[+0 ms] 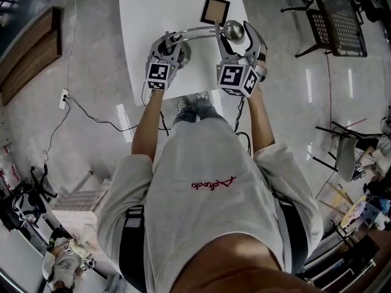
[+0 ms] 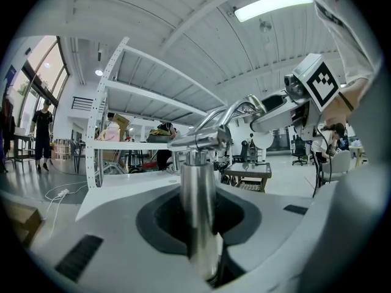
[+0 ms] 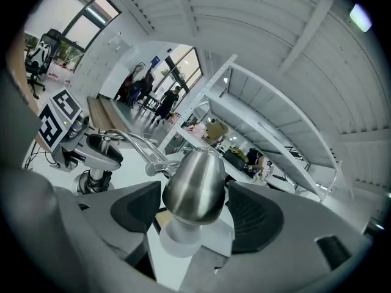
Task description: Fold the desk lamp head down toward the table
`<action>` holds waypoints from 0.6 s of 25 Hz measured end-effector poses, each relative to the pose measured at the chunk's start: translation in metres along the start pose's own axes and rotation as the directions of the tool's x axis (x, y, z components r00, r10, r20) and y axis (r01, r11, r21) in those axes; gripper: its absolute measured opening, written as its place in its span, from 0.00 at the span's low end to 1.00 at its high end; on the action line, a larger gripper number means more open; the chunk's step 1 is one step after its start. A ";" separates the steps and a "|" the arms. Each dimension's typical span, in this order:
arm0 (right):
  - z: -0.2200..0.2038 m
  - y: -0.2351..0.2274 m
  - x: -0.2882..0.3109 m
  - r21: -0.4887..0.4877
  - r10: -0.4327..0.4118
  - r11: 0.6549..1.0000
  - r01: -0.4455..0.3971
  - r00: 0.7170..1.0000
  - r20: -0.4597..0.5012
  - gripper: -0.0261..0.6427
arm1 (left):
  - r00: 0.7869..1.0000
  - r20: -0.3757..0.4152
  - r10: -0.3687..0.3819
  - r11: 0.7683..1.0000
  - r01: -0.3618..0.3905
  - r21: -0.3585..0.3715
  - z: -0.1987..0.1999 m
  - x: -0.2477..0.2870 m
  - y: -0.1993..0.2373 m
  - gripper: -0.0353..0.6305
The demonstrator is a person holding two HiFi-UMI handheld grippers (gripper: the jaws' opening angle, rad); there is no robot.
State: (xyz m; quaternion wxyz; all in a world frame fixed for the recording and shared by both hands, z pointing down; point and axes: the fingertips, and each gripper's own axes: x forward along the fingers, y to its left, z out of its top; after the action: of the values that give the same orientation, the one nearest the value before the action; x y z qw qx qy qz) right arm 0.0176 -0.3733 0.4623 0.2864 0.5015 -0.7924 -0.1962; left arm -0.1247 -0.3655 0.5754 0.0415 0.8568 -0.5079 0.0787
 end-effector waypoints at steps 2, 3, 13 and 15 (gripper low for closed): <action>-0.001 0.001 0.006 -0.016 0.002 1.000 -0.002 1.000 -0.010 0.55 | 1.000 -0.008 -0.004 1.000 0.004 -0.002 -0.002 0.000 0.000 0.21; 0.000 0.002 0.008 -0.022 0.005 1.000 -0.005 1.000 -0.011 0.52 | 1.000 -0.011 -0.006 1.000 0.006 -0.002 -0.003 0.000 0.000 0.21; -0.008 0.005 0.013 0.032 0.027 0.999 -0.027 1.000 0.001 0.51 | 1.000 0.012 -0.001 1.000 0.001 -0.006 0.002 0.001 0.004 0.21; -0.014 0.007 0.014 0.072 0.026 0.997 -0.026 1.000 0.007 0.51 | 1.000 0.009 -0.005 1.000 0.005 -0.006 0.001 0.001 0.003 0.21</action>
State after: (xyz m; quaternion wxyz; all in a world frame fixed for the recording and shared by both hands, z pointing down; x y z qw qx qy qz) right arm 0.0168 -0.3829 0.4806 0.2682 0.5006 -0.8063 -0.1654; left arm -0.1270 -0.3680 0.5742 0.0421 0.8582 -0.5063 0.0732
